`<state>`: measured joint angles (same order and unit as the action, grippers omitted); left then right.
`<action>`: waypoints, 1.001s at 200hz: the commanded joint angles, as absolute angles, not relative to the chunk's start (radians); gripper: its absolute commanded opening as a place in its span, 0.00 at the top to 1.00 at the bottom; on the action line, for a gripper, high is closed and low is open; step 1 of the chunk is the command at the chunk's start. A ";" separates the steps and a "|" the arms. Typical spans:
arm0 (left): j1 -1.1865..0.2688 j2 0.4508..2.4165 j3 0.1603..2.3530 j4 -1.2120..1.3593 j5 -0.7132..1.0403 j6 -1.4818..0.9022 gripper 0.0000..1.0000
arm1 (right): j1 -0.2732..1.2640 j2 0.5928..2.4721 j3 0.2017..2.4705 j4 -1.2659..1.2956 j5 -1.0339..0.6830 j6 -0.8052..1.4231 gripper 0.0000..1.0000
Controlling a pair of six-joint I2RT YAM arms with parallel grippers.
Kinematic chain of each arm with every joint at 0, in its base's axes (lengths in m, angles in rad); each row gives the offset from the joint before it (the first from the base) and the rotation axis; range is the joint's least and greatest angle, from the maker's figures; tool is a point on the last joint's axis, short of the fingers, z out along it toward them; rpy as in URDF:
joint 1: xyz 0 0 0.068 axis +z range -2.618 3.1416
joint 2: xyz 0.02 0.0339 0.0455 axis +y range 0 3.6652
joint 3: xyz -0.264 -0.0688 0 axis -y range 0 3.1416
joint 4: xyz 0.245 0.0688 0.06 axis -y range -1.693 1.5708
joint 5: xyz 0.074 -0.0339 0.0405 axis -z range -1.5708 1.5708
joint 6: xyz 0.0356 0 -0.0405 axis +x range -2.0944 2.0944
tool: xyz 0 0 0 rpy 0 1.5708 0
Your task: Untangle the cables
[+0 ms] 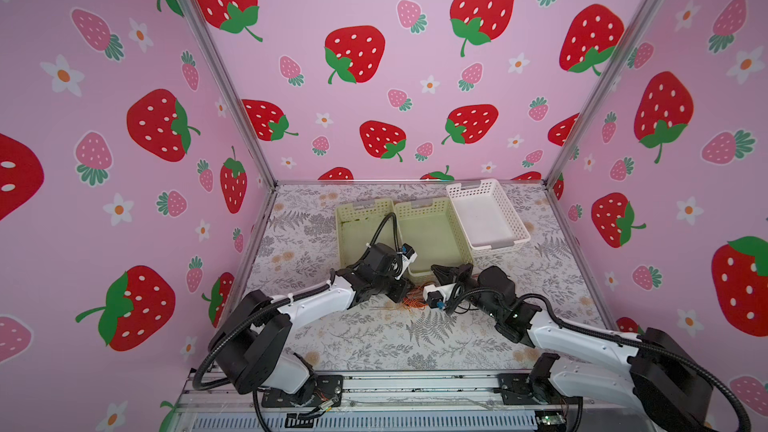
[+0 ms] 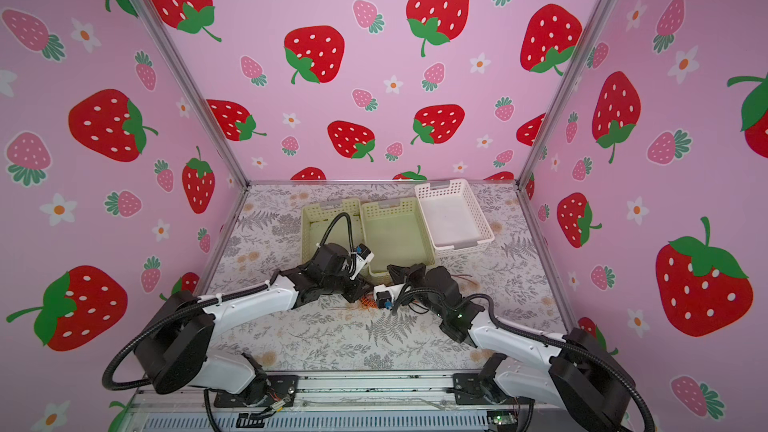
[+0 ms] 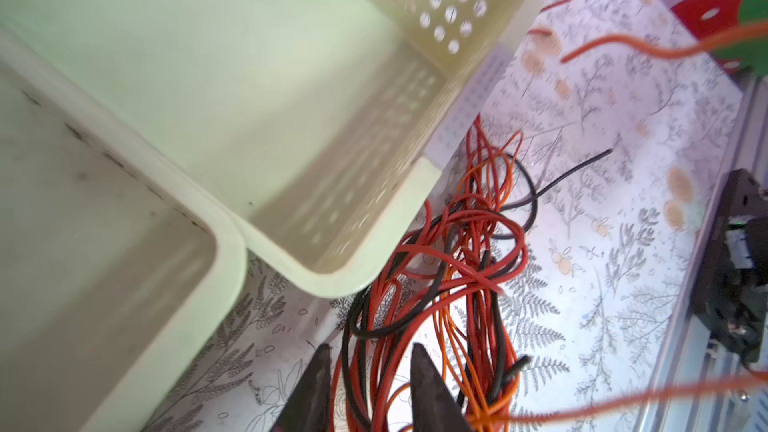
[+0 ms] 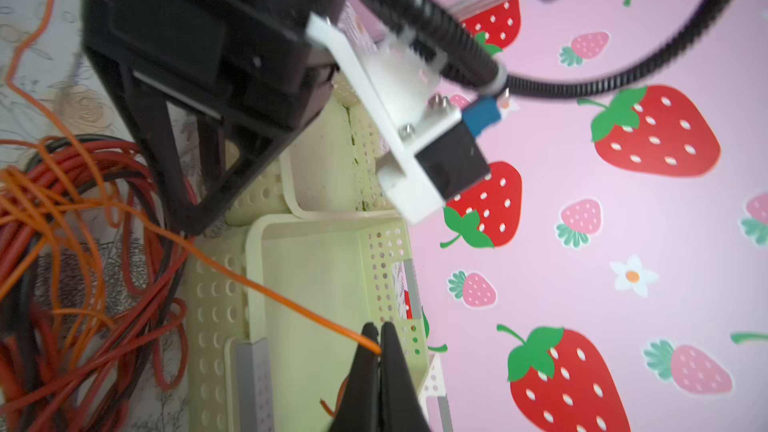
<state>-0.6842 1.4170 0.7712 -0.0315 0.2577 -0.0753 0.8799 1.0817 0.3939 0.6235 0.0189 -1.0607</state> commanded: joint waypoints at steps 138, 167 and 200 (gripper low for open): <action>-0.696 1.173 0.499 0.392 0.312 0.159 0.36 | 0.745 1.025 0.629 0.515 -0.201 -0.845 1.00; -0.755 1.211 0.463 0.554 0.200 0.265 0.29 | 0.745 1.039 0.673 0.471 -0.302 -0.861 1.00; -0.772 1.294 0.461 0.723 0.147 0.344 0.25 | 0.745 1.042 0.709 0.429 -0.369 -0.871 1.00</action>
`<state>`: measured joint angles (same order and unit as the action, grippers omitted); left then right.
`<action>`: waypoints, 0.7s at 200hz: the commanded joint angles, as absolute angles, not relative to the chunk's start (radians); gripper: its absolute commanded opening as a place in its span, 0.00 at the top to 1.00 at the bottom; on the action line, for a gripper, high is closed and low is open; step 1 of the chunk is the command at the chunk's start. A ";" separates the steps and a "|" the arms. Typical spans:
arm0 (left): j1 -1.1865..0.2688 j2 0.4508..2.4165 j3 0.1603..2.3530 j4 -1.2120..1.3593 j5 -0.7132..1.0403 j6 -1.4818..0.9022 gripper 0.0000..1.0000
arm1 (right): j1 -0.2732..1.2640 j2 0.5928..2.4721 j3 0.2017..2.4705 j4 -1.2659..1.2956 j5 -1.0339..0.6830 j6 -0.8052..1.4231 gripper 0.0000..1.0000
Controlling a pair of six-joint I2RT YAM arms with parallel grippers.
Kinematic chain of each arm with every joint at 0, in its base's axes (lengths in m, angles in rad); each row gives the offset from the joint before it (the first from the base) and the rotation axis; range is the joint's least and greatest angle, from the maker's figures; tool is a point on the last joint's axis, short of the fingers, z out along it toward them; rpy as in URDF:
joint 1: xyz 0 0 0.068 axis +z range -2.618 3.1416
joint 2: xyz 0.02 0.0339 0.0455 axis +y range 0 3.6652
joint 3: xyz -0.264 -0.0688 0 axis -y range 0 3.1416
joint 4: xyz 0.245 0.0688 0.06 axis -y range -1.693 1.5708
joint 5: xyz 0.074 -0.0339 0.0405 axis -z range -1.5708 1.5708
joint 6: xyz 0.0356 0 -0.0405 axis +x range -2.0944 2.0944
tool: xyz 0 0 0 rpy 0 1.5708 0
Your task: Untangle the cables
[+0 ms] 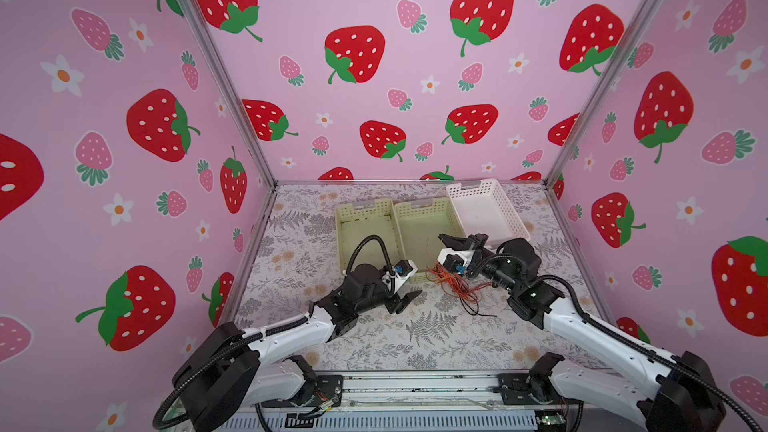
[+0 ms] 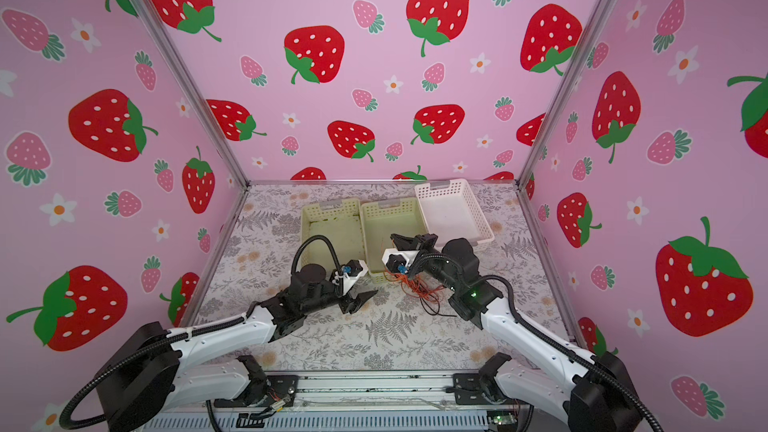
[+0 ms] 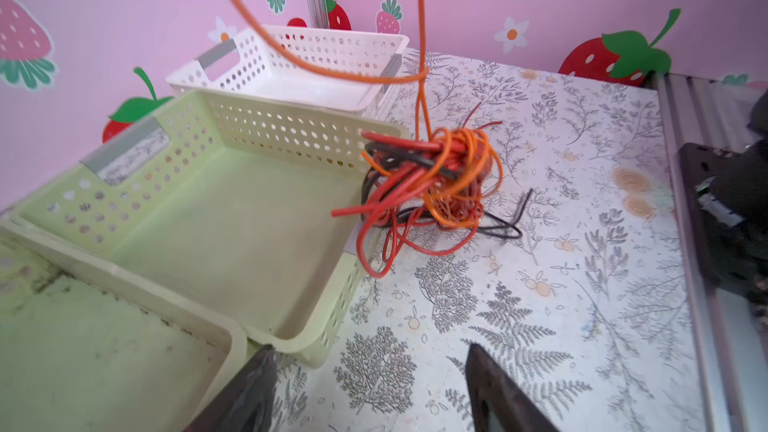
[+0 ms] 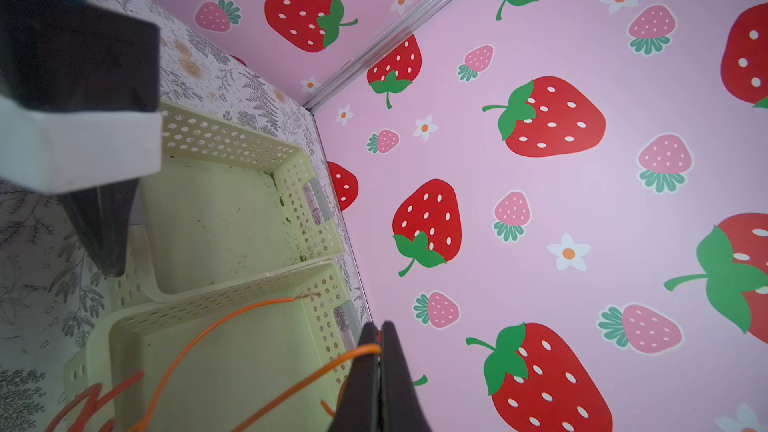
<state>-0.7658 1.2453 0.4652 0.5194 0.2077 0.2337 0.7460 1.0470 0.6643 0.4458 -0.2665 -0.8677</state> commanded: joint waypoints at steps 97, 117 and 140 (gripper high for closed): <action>-0.775 1.404 0.484 0.877 0.156 0.385 0.29 | 0.725 1.026 0.753 0.409 -0.465 -0.868 1.00; -0.758 1.374 0.445 0.890 0.170 0.371 0.29 | 0.703 1.018 0.764 0.407 -0.524 -0.859 1.00; -0.751 1.310 0.437 0.763 0.226 0.432 0.30 | 0.666 1.018 0.779 0.389 -0.572 -0.850 1.00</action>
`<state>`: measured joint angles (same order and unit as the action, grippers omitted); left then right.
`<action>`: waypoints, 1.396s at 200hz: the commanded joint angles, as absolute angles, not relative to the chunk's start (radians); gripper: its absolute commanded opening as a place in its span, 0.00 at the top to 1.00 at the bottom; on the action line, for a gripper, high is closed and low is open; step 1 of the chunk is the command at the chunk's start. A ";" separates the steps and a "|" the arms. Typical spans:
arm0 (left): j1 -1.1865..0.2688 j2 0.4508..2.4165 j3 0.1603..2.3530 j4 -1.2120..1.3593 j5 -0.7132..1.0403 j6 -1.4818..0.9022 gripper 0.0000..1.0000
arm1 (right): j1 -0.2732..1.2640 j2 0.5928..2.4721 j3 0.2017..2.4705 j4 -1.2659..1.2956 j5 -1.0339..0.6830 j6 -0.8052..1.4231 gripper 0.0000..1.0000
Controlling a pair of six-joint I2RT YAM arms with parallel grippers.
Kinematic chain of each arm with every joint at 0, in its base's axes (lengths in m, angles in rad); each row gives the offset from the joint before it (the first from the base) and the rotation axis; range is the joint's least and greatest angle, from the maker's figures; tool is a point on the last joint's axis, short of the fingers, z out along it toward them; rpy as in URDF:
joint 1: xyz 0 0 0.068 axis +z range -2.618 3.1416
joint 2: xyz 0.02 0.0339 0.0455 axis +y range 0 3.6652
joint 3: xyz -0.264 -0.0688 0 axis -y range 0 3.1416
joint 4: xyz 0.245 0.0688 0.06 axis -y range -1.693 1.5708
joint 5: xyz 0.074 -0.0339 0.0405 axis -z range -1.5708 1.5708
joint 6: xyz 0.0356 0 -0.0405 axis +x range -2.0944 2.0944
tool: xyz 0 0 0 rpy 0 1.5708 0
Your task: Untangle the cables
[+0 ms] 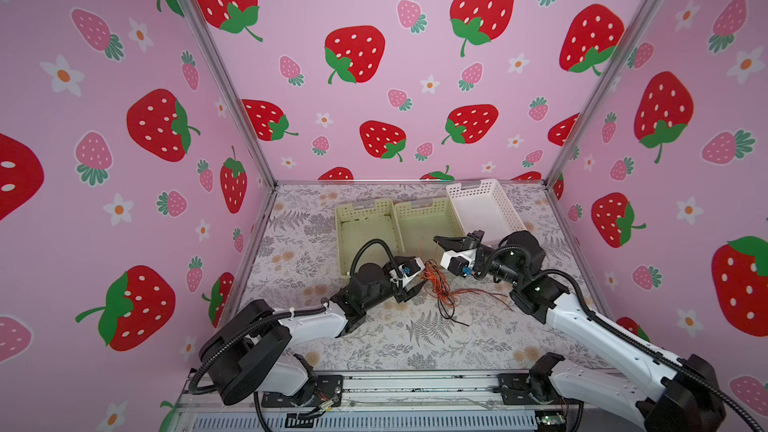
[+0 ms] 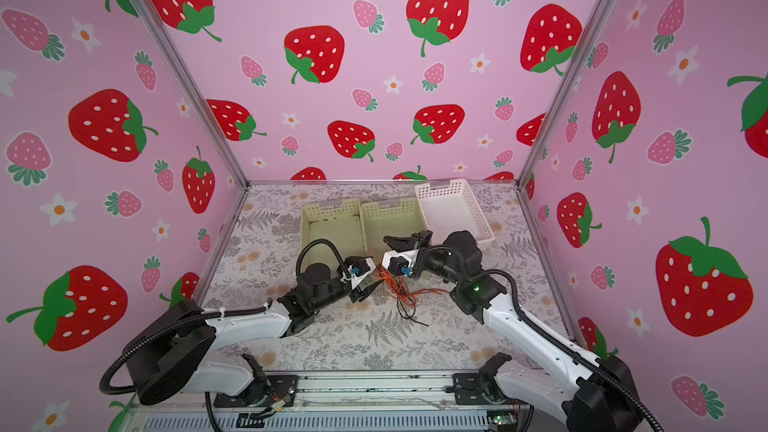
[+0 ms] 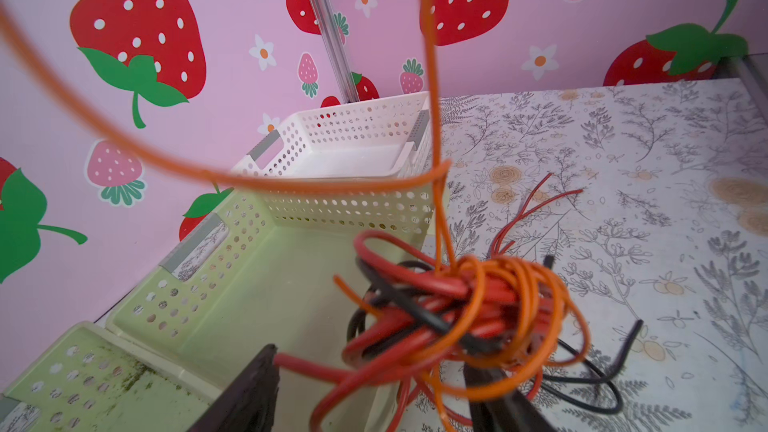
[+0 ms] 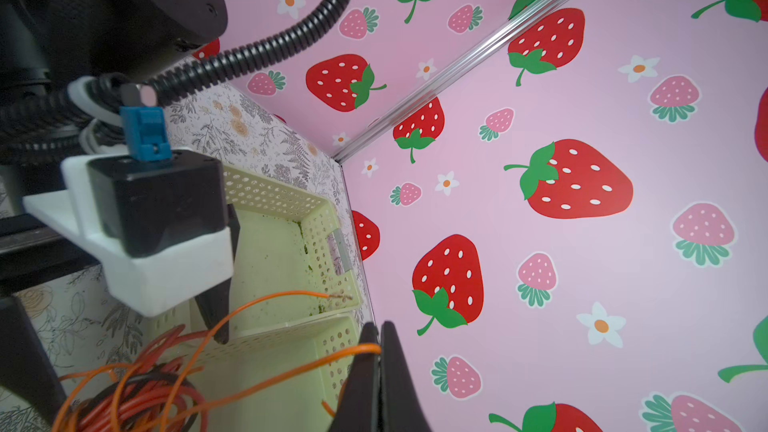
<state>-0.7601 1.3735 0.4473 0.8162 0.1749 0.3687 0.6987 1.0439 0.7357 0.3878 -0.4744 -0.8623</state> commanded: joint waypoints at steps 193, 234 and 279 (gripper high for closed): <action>-0.679 1.300 0.774 0.139 0.442 1.021 0.38 | 0.620 1.047 0.812 0.214 -0.698 -0.957 1.00; -0.698 1.328 0.807 0.173 0.435 1.045 0.41 | 0.618 1.055 0.800 0.222 -0.657 -0.967 1.00; -0.728 1.378 0.859 0.061 0.467 1.097 0.48 | 0.609 1.068 0.809 0.264 -0.667 -0.954 1.00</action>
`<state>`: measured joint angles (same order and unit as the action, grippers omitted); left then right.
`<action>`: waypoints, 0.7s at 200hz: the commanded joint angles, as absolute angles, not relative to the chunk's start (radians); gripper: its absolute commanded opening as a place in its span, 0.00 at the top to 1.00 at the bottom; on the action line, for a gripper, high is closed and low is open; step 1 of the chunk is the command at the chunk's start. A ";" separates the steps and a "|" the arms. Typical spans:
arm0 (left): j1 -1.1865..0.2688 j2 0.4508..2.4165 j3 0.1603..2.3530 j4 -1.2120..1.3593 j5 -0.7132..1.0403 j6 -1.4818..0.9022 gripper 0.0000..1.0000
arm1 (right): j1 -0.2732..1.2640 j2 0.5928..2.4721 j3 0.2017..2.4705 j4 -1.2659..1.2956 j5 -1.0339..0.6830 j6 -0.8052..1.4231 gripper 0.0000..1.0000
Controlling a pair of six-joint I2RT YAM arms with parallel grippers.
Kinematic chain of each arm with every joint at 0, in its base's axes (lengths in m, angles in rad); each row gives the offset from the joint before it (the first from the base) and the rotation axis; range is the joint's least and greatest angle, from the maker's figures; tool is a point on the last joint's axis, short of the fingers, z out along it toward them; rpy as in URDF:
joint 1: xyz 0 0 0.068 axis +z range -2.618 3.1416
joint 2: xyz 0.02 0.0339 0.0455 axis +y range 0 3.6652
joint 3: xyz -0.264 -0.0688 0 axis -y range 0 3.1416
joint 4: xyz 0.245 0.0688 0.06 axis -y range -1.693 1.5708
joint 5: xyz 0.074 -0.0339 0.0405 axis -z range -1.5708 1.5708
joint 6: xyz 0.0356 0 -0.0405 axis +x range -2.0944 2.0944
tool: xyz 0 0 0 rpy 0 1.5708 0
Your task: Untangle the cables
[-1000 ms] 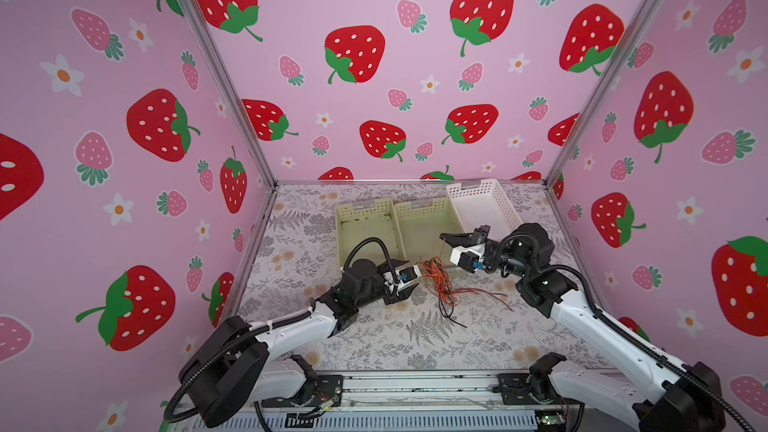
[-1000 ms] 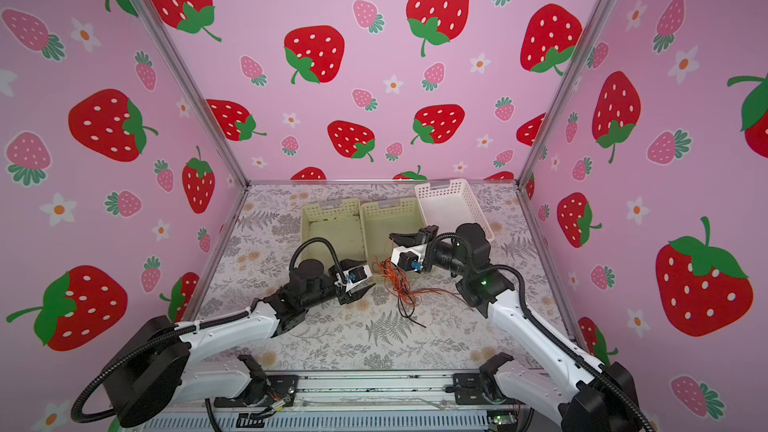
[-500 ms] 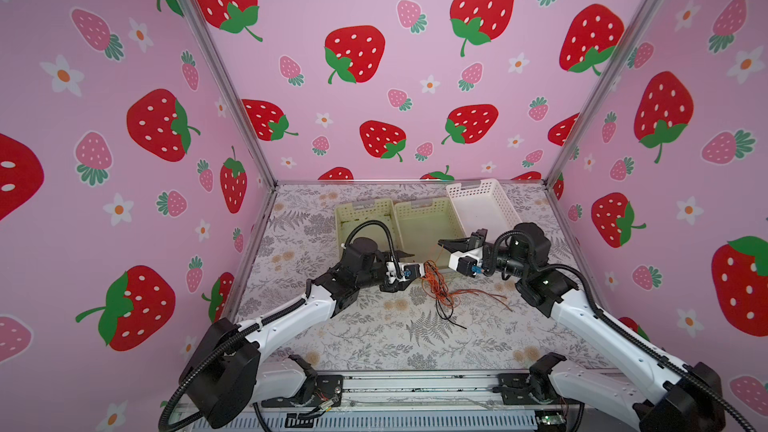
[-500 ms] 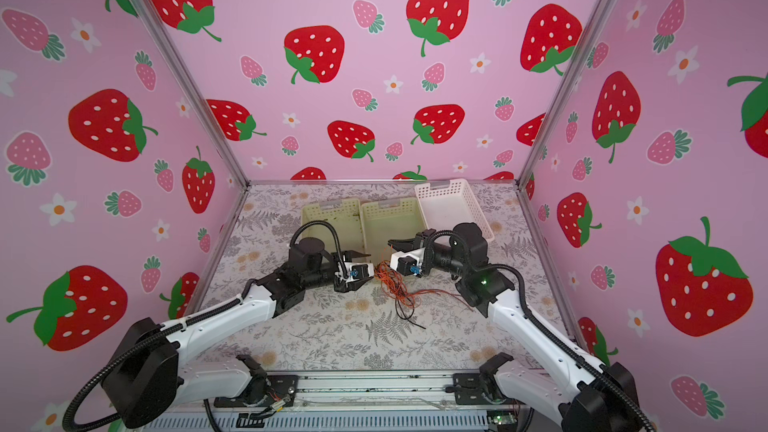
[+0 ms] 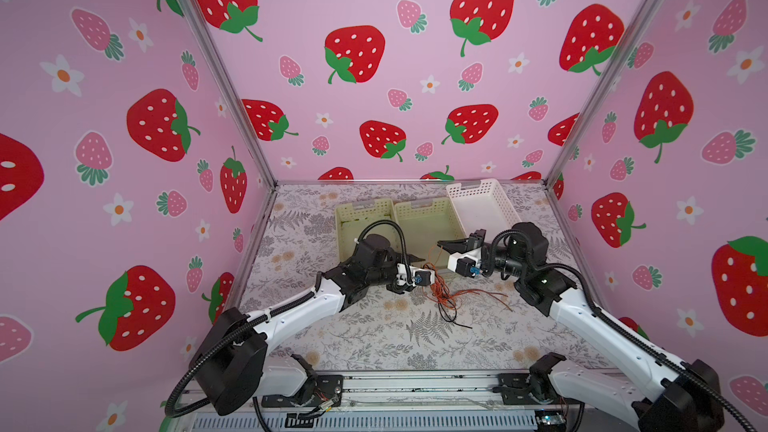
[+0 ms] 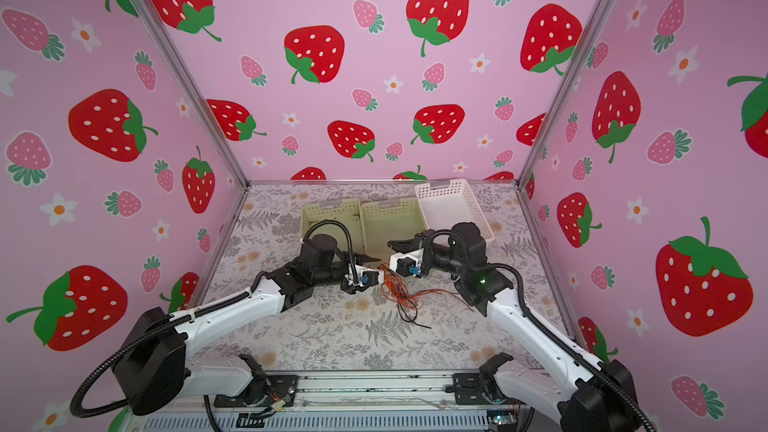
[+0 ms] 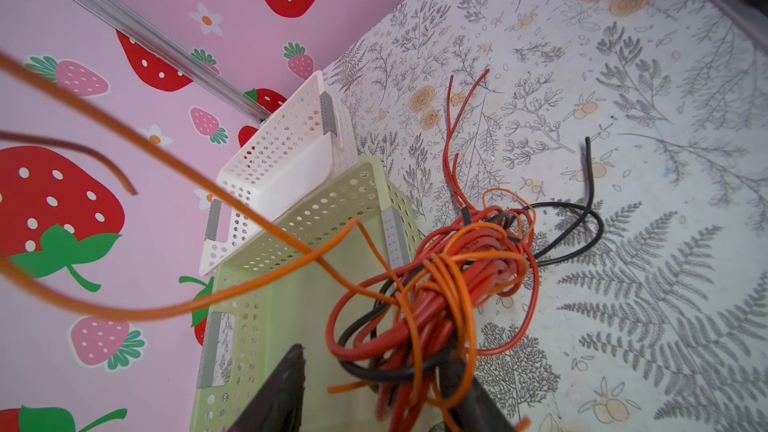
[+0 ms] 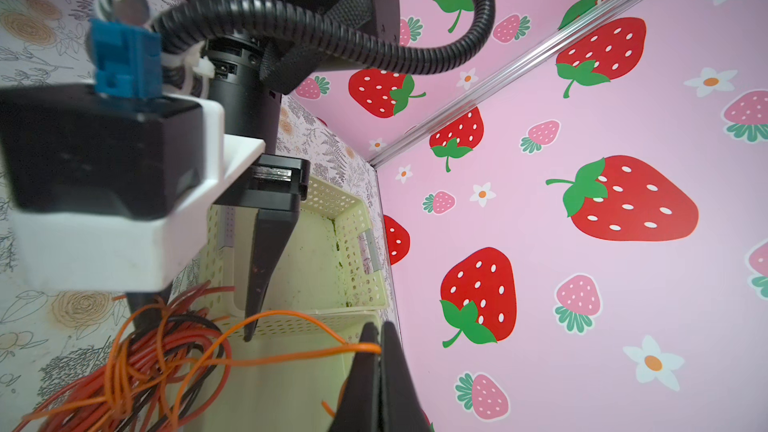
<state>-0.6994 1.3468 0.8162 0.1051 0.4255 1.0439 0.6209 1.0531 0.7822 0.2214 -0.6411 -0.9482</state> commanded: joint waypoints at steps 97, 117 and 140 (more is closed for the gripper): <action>-0.760 1.400 0.823 0.118 0.464 0.914 0.89 | 0.505 1.046 0.760 0.520 -0.504 -0.700 1.00; -0.762 1.376 0.803 0.120 0.465 0.868 0.93 | 0.493 1.040 0.751 0.514 -0.455 -0.681 1.00; -0.762 1.334 0.773 0.124 0.440 0.789 0.98 | 0.479 1.041 0.737 0.507 -0.342 -0.645 1.00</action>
